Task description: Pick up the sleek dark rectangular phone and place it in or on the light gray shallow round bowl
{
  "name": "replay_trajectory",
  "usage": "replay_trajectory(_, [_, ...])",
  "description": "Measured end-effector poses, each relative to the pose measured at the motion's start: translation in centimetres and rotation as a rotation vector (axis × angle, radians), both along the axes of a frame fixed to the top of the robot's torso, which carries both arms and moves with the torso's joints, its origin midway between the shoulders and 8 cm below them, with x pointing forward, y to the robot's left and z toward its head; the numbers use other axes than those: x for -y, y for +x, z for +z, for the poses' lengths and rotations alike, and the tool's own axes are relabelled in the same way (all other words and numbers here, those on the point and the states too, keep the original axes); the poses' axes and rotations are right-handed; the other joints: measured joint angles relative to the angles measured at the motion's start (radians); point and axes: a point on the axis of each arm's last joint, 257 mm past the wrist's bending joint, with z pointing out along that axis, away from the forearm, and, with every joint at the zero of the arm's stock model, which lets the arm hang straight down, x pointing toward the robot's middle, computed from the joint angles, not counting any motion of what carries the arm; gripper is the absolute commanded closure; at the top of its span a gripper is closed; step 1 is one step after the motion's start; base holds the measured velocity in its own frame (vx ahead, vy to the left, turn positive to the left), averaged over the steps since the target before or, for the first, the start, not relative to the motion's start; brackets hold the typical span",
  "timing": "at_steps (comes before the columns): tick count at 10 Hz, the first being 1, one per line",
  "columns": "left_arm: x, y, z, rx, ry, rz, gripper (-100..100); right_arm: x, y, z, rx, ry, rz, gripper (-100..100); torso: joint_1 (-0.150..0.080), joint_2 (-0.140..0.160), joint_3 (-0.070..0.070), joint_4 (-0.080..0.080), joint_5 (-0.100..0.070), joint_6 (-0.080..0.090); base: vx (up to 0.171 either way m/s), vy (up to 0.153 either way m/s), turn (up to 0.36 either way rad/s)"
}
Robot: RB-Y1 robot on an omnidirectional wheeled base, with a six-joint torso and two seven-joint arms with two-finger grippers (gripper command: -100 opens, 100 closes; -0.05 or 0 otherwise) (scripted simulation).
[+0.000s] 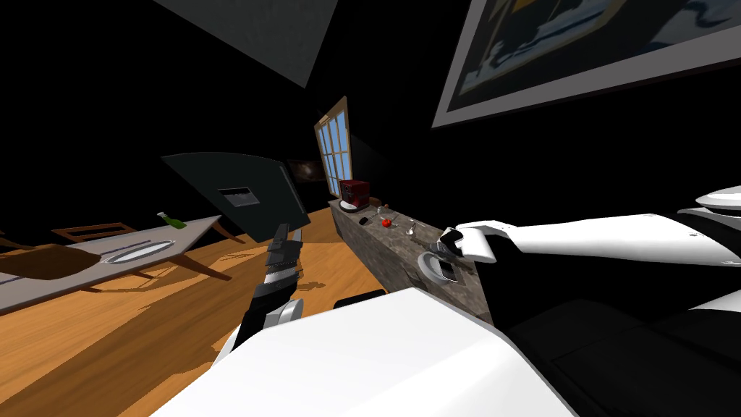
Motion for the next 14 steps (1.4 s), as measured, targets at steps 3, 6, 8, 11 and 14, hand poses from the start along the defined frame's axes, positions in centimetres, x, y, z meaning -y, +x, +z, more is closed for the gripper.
replay_trajectory(3, [0.0,0.0,0.0,0.000,0.000,0.000,0,-0.5,-0.7,-0.2,0.000,0.033,0.015,-100,0.000,-0.001,0.000,0.000,0.000,0.000,0.019,0.008,0.054])
replay_trajectory(6, [0.0,0.0,0.0,0.000,0.000,0.000,0,0.5,-2.8,0.3,-0.024,0.040,-0.027,-100,0.000,0.000,0.000,0.000,0.000,0.000,0.006,0.002,-0.007])
replay_trajectory(8, [0.0,0.0,0.0,0.000,0.000,0.000,0,0.0,-1.9,0.7,-0.003,0.060,-0.005,-100,0.000,0.001,0.000,0.000,0.000,0.000,0.011,0.006,0.054])
replay_trajectory(11, [0.0,0.0,0.0,0.000,0.000,0.000,0,0.6,-5.4,0.7,-0.054,0.073,-0.065,-100,0.000,-0.001,0.000,0.000,0.000,0.000,0.019,0.005,0.012])
replay_trajectory(14, [0.0,0.0,0.0,0.000,0.000,0.000,0,1.3,-5.5,2.0,-0.046,0.073,-0.065,-100,0.000,0.001,0.000,0.000,0.000,0.000,0.000,0.000,0.000])
